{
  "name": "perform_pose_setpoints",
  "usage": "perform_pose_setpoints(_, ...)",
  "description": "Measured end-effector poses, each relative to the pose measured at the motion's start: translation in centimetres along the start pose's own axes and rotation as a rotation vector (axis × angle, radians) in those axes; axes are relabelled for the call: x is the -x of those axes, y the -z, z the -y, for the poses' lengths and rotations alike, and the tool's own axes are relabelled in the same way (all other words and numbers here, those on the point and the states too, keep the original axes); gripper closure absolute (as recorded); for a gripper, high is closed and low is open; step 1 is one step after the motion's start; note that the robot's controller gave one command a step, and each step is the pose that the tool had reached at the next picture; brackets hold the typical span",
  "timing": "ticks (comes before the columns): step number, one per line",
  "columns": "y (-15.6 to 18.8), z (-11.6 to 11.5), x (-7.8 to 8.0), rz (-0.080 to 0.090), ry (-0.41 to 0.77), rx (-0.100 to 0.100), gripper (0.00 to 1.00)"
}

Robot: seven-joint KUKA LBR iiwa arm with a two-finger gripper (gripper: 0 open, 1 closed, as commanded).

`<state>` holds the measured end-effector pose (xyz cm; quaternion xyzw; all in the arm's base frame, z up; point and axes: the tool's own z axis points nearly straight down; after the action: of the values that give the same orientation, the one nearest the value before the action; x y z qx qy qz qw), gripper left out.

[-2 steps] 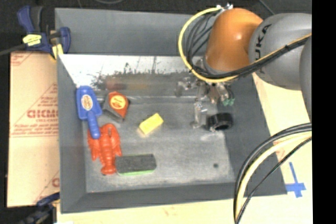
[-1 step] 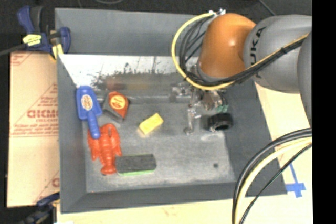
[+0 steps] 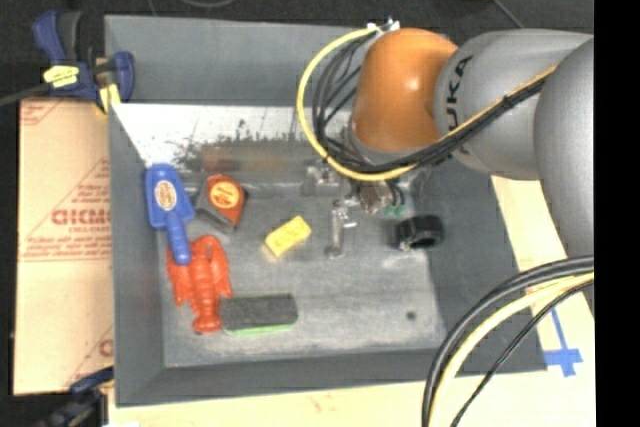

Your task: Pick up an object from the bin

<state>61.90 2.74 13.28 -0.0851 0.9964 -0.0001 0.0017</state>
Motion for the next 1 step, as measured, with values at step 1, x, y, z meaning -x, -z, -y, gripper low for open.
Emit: perform_pose_setpoints(1, 0.76, -2.41, 0.48, 0.001, 0.165, 0.000, 0.00)
